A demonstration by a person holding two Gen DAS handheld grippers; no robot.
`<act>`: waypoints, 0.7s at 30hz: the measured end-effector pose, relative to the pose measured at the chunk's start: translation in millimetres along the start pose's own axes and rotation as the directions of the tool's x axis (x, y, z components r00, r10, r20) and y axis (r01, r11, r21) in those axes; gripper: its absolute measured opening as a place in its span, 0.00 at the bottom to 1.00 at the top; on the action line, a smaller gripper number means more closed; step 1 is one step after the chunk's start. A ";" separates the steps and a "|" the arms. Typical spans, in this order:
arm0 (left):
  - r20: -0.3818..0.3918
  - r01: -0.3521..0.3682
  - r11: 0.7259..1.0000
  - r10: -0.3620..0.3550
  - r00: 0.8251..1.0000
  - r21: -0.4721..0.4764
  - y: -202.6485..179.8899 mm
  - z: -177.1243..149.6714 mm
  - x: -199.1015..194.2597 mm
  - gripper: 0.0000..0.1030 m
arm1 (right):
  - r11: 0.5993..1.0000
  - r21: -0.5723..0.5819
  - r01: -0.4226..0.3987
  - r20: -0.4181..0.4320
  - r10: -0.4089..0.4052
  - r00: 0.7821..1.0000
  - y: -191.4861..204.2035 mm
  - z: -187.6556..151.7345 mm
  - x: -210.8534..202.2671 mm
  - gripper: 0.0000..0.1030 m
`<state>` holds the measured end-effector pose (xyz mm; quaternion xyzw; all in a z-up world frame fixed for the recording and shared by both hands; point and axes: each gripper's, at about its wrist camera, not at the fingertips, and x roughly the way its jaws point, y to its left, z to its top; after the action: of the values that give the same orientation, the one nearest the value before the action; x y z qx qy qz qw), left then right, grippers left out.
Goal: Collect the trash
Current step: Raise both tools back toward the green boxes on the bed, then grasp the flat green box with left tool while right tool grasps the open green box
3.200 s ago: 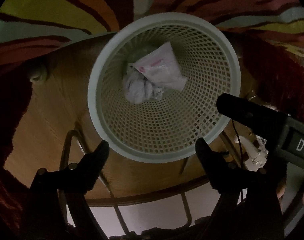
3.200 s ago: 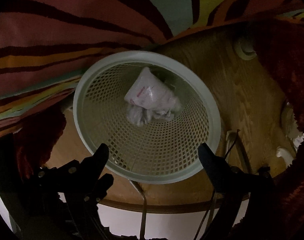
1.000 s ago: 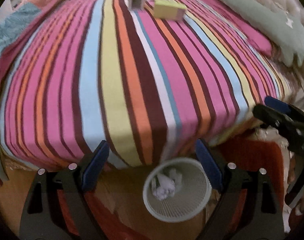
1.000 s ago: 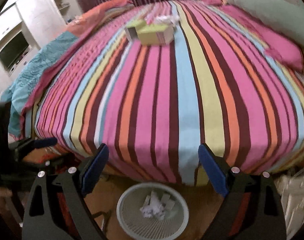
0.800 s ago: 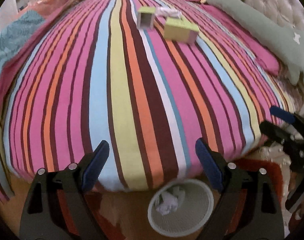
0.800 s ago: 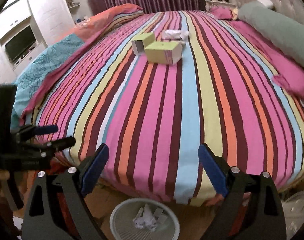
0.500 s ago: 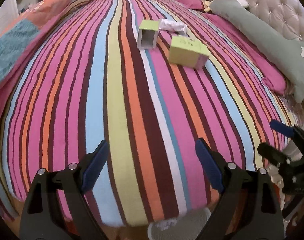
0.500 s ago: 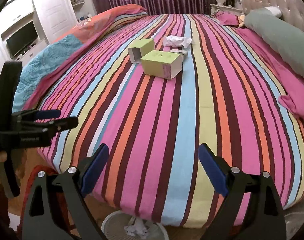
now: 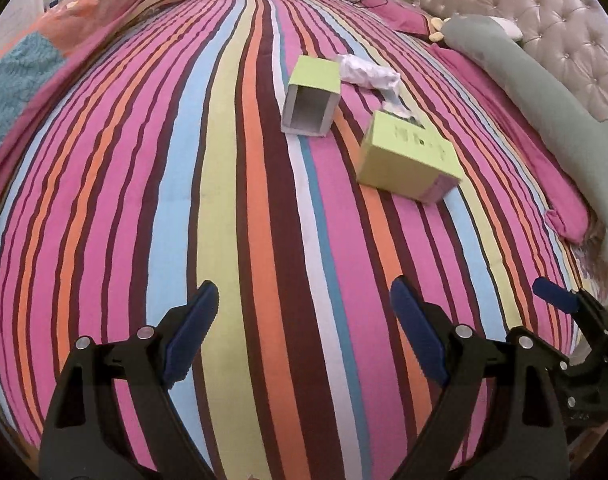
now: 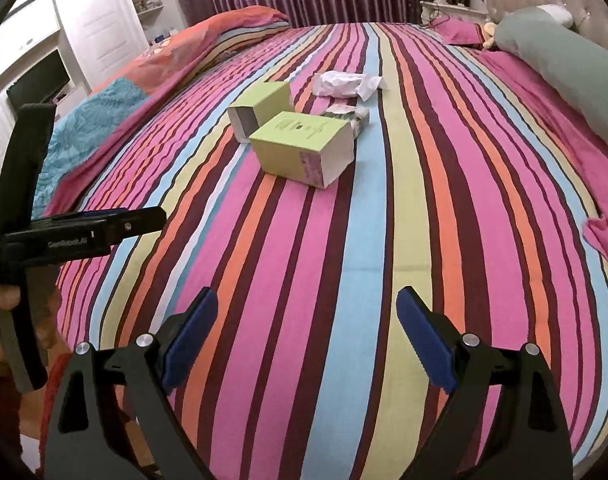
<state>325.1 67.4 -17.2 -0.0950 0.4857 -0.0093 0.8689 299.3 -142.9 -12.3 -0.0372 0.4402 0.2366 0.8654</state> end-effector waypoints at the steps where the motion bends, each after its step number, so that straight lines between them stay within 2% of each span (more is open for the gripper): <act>1: 0.002 -0.003 1.000 0.003 1.000 0.001 0.9 3.9 2.5 0.83 | 1.000 -0.007 -0.003 -0.001 0.003 1.000 0.1 3.9 2.5 0.84; 15: 0.008 -0.036 0.999 0.037 0.999 -0.016 10.4 74.0 38.3 0.83 | 0.993 -0.106 -0.042 -0.028 0.039 0.999 -10.8 51.8 43.9 0.84; 21: 0.006 -0.027 1.000 0.027 1.000 -0.007 4.2 107.0 53.9 0.83 | 0.987 -0.149 -0.065 -0.040 0.059 0.997 -16.0 70.6 53.8 0.84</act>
<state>443.7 82.4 -8.7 -0.0917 0.4845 0.0043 0.8700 385.9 -117.5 -13.5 -0.0930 0.4374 0.2952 0.8443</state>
